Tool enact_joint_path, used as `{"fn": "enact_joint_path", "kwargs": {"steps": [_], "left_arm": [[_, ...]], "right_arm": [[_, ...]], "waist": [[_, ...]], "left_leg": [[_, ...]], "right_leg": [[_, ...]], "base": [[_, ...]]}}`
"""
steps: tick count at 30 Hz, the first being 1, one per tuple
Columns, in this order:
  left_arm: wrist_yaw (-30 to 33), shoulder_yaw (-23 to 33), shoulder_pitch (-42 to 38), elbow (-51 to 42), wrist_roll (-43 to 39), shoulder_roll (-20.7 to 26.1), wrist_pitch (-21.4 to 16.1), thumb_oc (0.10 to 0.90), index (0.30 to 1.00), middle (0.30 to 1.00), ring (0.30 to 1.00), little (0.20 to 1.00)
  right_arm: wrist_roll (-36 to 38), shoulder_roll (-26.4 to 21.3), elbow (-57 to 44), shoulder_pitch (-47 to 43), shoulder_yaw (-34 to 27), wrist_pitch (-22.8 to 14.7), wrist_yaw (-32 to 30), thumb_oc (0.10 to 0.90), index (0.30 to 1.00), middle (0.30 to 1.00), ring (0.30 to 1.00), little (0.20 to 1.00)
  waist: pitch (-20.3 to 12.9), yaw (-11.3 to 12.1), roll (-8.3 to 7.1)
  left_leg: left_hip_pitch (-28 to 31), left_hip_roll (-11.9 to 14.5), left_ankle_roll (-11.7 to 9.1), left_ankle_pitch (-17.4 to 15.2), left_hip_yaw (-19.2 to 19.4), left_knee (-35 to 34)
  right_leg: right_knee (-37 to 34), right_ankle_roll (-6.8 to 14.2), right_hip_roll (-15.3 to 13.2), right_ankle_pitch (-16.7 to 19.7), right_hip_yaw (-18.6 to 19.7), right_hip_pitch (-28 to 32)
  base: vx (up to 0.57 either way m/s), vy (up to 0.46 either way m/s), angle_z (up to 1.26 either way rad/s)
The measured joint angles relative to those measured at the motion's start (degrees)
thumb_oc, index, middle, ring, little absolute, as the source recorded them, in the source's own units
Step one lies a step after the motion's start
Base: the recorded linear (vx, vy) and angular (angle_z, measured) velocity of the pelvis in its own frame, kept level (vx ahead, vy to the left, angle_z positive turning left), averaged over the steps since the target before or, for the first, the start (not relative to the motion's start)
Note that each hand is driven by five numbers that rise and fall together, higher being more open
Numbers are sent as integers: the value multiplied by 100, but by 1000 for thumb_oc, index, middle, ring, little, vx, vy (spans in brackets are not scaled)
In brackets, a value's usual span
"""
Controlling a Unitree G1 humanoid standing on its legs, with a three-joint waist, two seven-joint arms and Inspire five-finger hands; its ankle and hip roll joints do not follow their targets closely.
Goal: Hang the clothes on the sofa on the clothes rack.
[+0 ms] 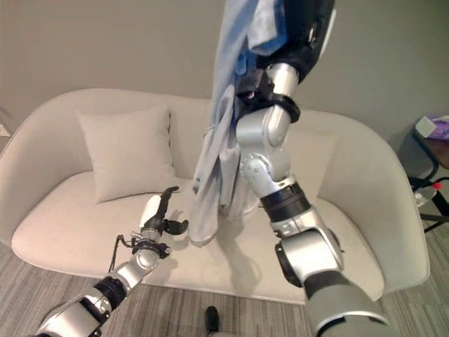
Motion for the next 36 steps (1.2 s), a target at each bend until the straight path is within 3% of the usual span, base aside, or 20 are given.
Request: {"fn": "enact_joint_path", "kwargs": {"steps": [5, 8, 9, 10, 11, 17, 19, 27, 29, 30, 32, 36], "left_arm": [[-47, -77, -360, 950, -32, -753, 92, 800, 900, 900, 900, 900], [-57, -4, -593, 1151, -334, -944, 221, 800, 900, 900, 900, 900], [-61, -14, -678, 1201, -402, -978, 248, 756, 834, 834, 834, 834], [-61, -9, -744, 1211, -487, -996, 279, 623, 634, 634, 634, 634], [-58, -9, -843, 1211, -563, -1014, 295, 400, 300, 300, 300, 300], [-11, 487, -1145, 1292, -965, -1097, 341, 400, 300, 300, 300, 300], [230, 885, -1206, 1292, -1374, -1150, 338, 400, 300, 300, 300, 300], [718, 1102, -1002, 726, -1894, -899, 316, 400, 300, 300, 300, 300], [736, 1084, -676, 66, -1868, -673, 304, 400, 300, 300, 300, 300], [882, 1084, -79, -1026, -1730, -351, 181, 400, 300, 300, 300, 300], [1107, 1216, 66, -1392, -1650, 86, 171, 400, 300, 300, 300, 300], [1260, 1772, 727, -3184, -1032, 755, 199, 400, 300, 300, 300, 300]], "right_arm": [[6, 412, -501, -18, 163, -128, -135, 400, 300, 300, 300, 300], [-19, 605, -771, -51, 275, -129, -246, 400, 300, 300, 300, 300], [-42, 611, -830, -56, 333, -132, -251, 400, 300, 300, 300, 300], [-98, 612, -857, -58, 391, -133, -250, 400, 300, 300, 300, 300], [-157, 620, -864, -60, 431, -133, -251, 400, 300, 300, 300, 300], [-154, 644, -867, -61, 543, -131, -298, 400, 300, 300, 300, 300], [-155, 628, -849, -61, 607, -127, -398, 400, 300, 300, 300, 300], [-308, 8, -847, -29, 502, -126, -668, 400, 300, 300, 300, 300], [-410, -272, -1034, 212, 361, -112, -670, 400, 300, 300, 300, 300], [-677, -755, -1569, 1022, -82, -125, -618, 400, 300, 300, 300, 300], [-713, -699, -1701, 1447, -354, -130, -623, 400, 300, 300, 300, 300], [-1011, -449, -2307, 2905, -871, -18, -522, 400, 300, 300, 300, 300]], "waist": [[-94, -306, -139], [-117, -446, -172], [-118, -479, -171], [-118, -511, -170], [-127, -616, -169], [-156, -782, -118], [-230, -828, 21], [-266, -547, 91], [-266, -502, 91], [-270, -281, 97], [-281, -177, 126], [-272, 18, 110]], "left_leg": [[13, 4, -11, -30, 103, 1], [23, 4, -11, -49, 265, 1], [34, 3, -11, -60, 306, 1], [41, 3, -6, -64, 326, 0], [52, 4, -5, -68, 341, 0], [133, 8, 9, -97, 566, 0], [141, 11, 15, -117, 630, -2], [116, 22, 14, -118, 514, -28], [122, 32, 14, -118, 415, -31], [154, 46, 13, -124, 307, -29], [144, 15, 19, -126, 293, -28], [137, -40, 43, -138, 258, -27]], "right_leg": [[0, 0, 29, -1, 120, -39], [-2, 12, 64, 7, 277, -98], [-2, 16, 74, 10, 309, -105], [-1, 20, 79, 14, 326, -103], [-1, 19, 87, 16, 344, -102], [-1, 9, 158, 33, 574, -115], [-1, 1, 180, 40, 623, -136], [0, -21, 164, 41, 538, -113], [1, -14, 147, 45, 433, -61], [2, -23, 131, 24, 297, 26], [3, -72, 97, 70, 287, 21], [5, -76, 38, 117, 277, 21]], "base": [[8, -29, -11], [9, -23, -27], [7, -11, -20], [8, -8, -16], [18, -12, -11], [11, -8, -20], [-3, 0, -19], [-17, 19, 6], [-46, 92, 32], [-57, 113, 37], [-75, 119, 14], [-92, 139, 4]]}}
